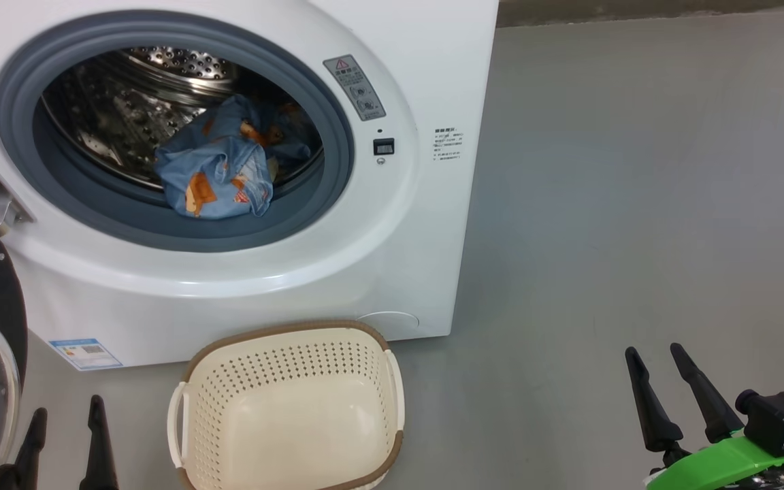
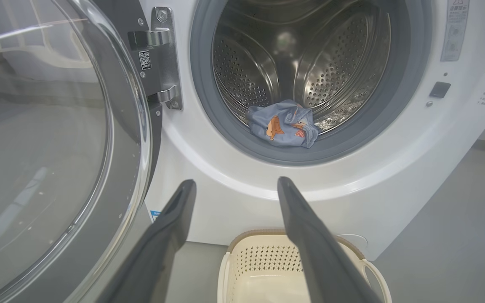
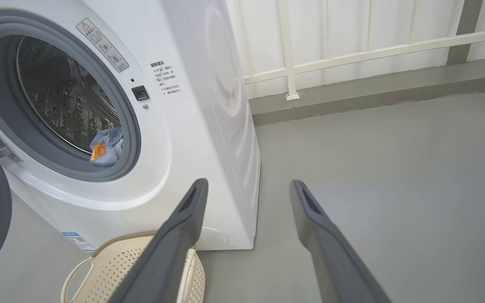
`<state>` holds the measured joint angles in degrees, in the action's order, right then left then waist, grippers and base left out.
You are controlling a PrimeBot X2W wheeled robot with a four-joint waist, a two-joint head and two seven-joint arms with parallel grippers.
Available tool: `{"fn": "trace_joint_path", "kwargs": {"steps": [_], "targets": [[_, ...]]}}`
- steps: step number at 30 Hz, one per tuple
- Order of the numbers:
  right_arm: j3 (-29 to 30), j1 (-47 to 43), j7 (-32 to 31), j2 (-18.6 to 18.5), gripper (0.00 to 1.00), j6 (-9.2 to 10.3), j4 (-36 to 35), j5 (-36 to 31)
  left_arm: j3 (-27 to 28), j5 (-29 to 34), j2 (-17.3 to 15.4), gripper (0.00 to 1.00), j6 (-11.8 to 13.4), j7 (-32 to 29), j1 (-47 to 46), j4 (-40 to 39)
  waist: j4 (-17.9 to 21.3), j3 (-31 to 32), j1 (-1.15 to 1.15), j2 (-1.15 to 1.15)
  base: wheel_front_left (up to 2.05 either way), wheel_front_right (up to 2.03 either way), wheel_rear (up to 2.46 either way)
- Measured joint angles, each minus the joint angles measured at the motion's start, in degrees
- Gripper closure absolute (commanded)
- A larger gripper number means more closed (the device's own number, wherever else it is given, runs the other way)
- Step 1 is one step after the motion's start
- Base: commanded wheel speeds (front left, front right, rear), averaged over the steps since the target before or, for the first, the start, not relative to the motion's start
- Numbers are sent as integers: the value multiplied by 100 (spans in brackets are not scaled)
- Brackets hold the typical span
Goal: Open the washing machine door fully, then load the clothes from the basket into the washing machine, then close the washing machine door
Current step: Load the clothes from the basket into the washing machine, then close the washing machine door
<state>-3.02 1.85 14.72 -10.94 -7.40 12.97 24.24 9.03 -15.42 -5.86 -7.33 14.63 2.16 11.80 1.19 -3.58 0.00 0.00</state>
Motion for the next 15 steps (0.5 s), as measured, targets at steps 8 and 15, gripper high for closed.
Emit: {"fn": "trace_joint_path", "kwargs": {"steps": [8,15], "targets": [[7,-83,0,1,0,0,1,0,1,9,10,0,0,0,35,-60,17,31,0,0,0,0,0],[8,-83,0,1,0,0,1,0,-9,9,11,0,0,0,38,-124,13,14,0,0,0,0,0]]}}
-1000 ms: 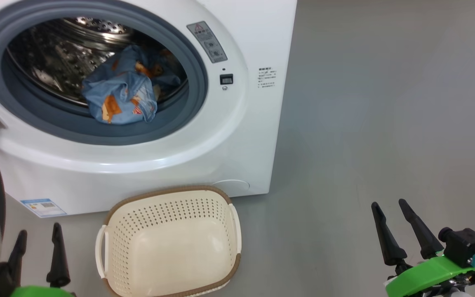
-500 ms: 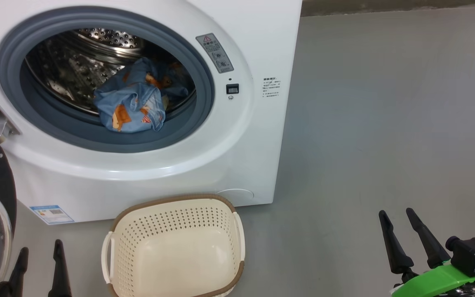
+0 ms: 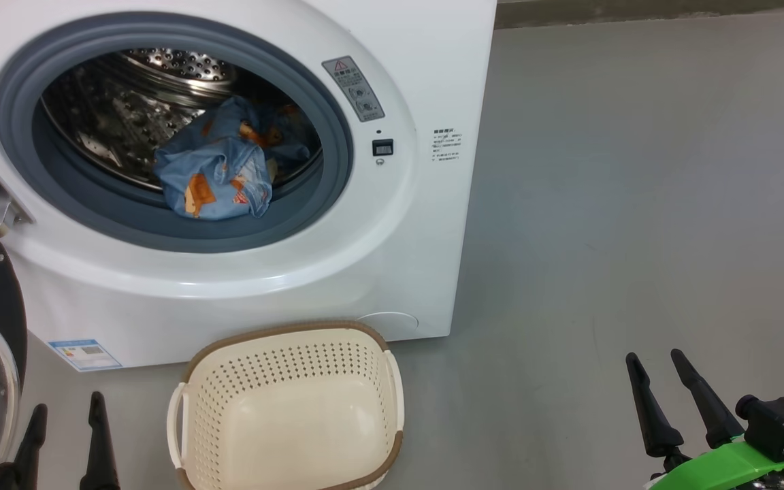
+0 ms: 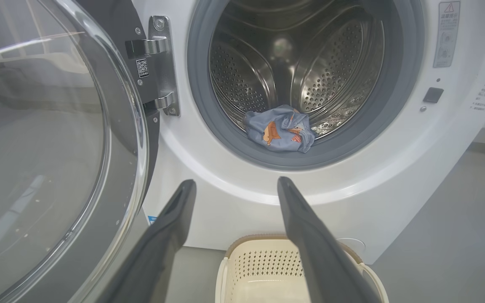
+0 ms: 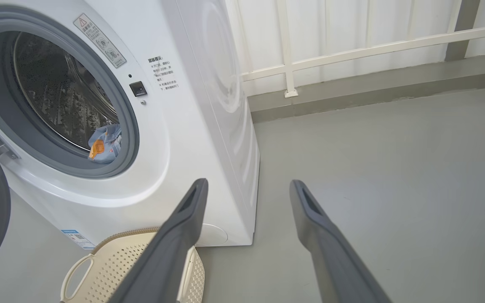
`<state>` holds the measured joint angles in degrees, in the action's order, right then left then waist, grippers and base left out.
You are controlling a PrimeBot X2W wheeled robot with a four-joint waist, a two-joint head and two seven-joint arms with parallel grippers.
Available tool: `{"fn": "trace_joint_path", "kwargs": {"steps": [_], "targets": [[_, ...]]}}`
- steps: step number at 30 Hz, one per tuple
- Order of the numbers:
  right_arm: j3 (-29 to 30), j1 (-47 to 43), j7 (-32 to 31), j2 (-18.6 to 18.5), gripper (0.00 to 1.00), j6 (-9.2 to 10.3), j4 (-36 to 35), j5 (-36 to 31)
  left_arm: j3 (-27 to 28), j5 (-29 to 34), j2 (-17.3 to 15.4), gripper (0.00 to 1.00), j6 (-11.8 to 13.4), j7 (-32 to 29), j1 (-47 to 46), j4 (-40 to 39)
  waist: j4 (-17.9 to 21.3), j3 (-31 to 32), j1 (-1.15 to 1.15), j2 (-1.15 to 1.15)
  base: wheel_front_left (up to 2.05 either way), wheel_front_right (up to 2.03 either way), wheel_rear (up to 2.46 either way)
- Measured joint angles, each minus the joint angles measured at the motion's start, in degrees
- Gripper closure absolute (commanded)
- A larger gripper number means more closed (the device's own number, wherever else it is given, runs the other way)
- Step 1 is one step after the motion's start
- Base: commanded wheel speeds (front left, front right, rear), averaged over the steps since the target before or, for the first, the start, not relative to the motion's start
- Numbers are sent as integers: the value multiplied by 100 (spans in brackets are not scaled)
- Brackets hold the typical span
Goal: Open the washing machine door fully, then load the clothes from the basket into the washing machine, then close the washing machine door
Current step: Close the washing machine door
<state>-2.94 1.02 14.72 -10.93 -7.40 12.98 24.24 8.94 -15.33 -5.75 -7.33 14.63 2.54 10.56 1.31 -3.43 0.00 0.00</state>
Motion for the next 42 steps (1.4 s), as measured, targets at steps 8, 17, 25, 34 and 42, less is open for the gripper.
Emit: {"fn": "trace_joint_path", "kwargs": {"steps": [8,17,25,34,42], "targets": [[1,0,0,0,0,0,-5,0,45,69,26,0,0,0,0,-13,-25,-16,0,0,-6,6,0],[2,0,0,2,0,0,-20,0,66,145,81,0,0,0,-1,-13,-69,-57,0,0,-97,97,0],[20,0,0,3,0,0,-24,0,42,136,80,0,0,0,2,-13,-115,-72,0,0,-120,120,0],[16,1,0,2,0,0,-27,-1,-23,130,79,0,0,0,1,-12,-207,-95,0,0,-26,26,0],[-34,5,0,-20,0,0,-27,-3,29,130,145,0,0,0,-1,-141,-492,-105,0,0,0,0,0]]}}
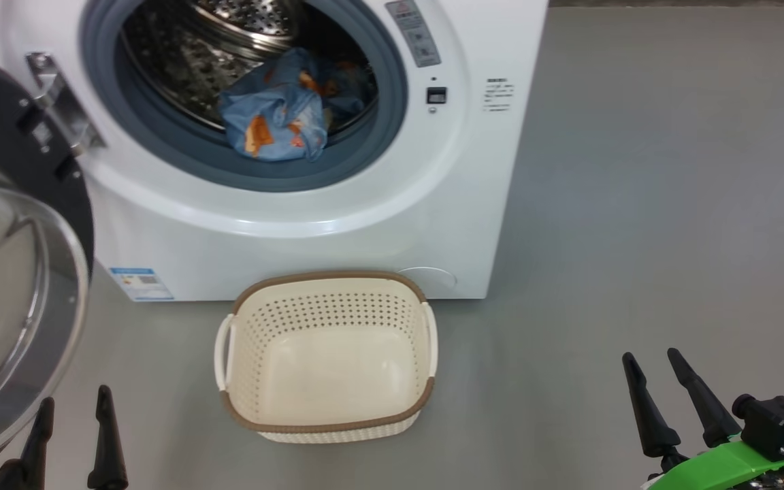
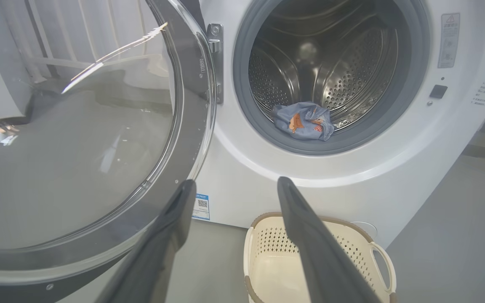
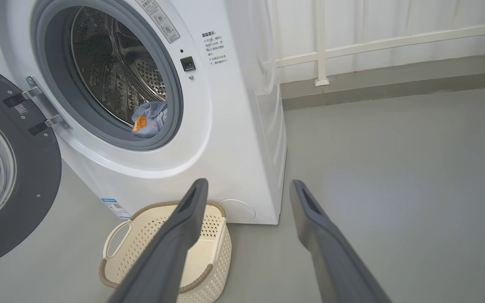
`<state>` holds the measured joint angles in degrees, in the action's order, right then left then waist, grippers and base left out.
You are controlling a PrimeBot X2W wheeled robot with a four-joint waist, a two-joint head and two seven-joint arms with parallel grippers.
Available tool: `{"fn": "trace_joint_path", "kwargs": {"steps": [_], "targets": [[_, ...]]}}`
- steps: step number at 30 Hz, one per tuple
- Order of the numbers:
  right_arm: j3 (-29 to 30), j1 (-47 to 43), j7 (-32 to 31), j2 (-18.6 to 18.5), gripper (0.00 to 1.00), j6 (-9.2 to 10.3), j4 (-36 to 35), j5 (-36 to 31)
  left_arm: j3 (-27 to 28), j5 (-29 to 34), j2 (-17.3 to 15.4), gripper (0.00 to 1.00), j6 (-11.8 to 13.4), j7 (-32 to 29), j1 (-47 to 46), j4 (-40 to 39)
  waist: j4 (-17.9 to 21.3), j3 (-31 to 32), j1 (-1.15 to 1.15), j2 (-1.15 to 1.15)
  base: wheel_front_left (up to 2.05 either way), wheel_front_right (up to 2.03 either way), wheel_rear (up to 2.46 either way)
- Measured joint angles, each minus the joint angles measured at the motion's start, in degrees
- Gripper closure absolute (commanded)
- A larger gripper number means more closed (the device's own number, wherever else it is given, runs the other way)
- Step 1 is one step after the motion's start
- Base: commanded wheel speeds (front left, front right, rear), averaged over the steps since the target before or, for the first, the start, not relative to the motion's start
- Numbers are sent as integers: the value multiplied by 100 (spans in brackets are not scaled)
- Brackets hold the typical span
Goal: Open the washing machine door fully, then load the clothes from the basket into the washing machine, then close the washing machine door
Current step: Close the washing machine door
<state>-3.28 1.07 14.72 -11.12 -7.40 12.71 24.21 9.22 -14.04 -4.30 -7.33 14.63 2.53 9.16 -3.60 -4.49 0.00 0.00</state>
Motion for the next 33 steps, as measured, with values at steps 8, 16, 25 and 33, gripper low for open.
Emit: {"fn": "trace_joint_path", "kwargs": {"steps": [8,16,25,33], "targets": [[-272,114,0,-112,0,0,42,0,79,-34,103,0,0,0,4,-121,-595,-4,0,0,0,0,0],[-522,326,0,-182,0,0,124,0,102,-92,168,0,0,0,93,-118,-1263,6,0,0,0,0,0],[-712,409,0,-247,0,0,204,0,96,-144,211,0,0,0,115,-110,-2020,28,0,0,0,0,0],[-902,500,0,-268,0,0,245,3,64,-222,215,0,0,0,169,-99,-2556,80,0,0,0,0,0]]}}
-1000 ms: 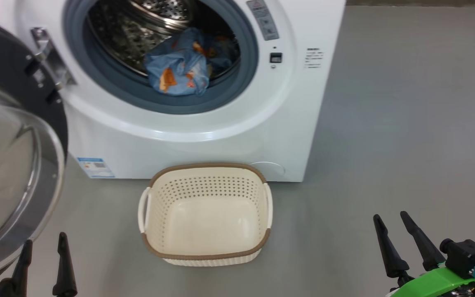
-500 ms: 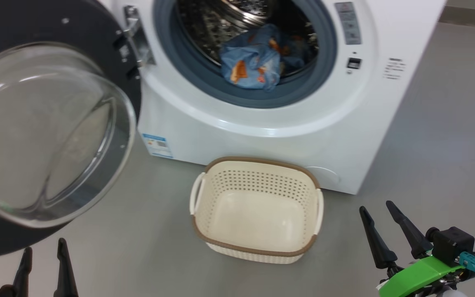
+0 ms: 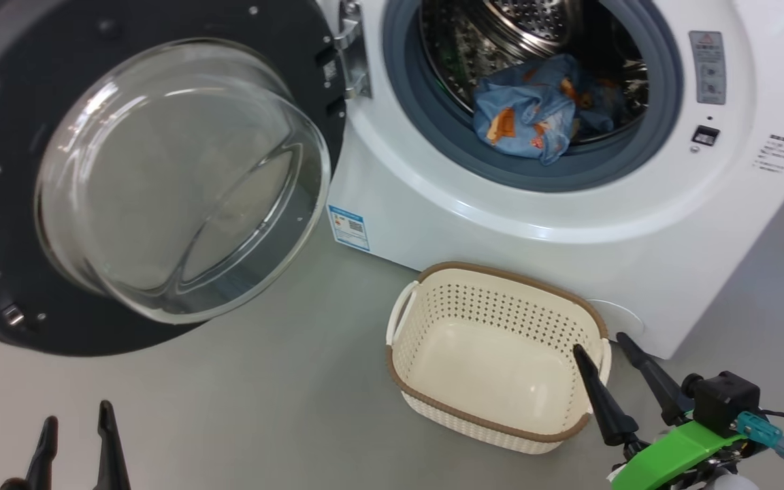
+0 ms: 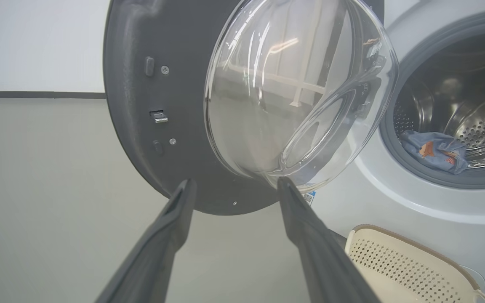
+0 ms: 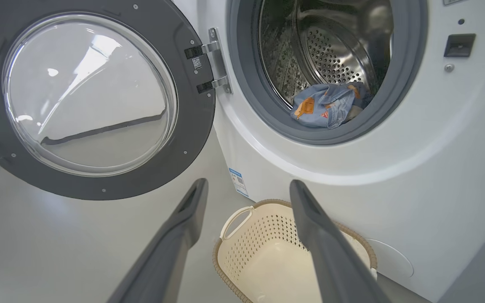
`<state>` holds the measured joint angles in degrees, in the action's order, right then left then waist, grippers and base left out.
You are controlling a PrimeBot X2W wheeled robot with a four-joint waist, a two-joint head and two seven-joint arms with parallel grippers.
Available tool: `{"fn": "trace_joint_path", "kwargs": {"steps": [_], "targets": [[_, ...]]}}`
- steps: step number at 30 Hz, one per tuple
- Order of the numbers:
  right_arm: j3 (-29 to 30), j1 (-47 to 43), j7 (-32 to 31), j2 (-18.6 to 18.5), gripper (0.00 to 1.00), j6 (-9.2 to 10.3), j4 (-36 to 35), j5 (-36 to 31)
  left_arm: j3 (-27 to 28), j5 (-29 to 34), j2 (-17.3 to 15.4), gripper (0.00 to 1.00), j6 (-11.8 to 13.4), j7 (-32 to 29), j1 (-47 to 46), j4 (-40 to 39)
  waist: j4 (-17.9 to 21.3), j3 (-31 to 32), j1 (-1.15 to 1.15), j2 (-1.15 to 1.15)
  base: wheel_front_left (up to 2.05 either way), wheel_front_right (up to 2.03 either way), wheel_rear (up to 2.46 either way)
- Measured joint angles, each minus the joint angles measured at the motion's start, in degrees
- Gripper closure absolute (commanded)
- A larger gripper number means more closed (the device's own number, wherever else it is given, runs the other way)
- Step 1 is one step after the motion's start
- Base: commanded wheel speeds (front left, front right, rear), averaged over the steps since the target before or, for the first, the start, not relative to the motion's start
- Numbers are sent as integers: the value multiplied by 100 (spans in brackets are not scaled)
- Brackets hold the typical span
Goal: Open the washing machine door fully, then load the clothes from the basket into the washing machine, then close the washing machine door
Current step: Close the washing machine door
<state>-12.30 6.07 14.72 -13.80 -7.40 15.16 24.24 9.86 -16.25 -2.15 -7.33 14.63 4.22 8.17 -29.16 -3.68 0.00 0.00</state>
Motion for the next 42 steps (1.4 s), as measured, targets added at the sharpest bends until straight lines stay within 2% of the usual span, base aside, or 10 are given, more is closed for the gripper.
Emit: {"fn": "trace_joint_path", "kwargs": {"steps": [15,16,17,18,19,24,26,34,40,42], "targets": [[-221,279,0,-34,0,0,122,56,33,-264,3,0,60,0,78,-96,-139,-88,0,0,0,0,0],[-220,279,0,-34,0,0,122,56,43,-305,3,22,60,0,78,-107,-137,-88,0,0,0,0,0],[-216,279,0,-34,0,0,122,56,67,-341,5,58,60,0,77,-127,-136,-89,0,0,0,0,0],[-212,278,0,-33,0,0,120,56,110,-364,8,82,59,0,73,-162,-134,-91,0,0,0,0,0],[-207,277,0,-31,0,0,118,56,168,-387,10,100,58,0,58,-201,-132,-95,0,0,0,0,0],[-96,252,0,7,0,0,82,55,587,-444,-12,100,24,0,-238,-554,-125,-144,0,0,0,0,0],[-27,195,0,29,0,0,65,55,725,-499,-189,100,1,0,-508,-668,-122,-164,0,0,0,0,0],[9,132,0,122,0,0,19,25,1045,-1789,-1750,100,0,5,-1831,-545,39,-293,0,0,0,0,0],[-51,207,0,130,0,0,14,4,931,-3091,-2817,100,0,-16,-2836,799,236,-461,0,0,0,0,0],[-87,277,0,131,0,0,9,3,837,-3671,-3110,100,1,-280,-3106,1340,303,-522,0,0,0,0,0]]}}
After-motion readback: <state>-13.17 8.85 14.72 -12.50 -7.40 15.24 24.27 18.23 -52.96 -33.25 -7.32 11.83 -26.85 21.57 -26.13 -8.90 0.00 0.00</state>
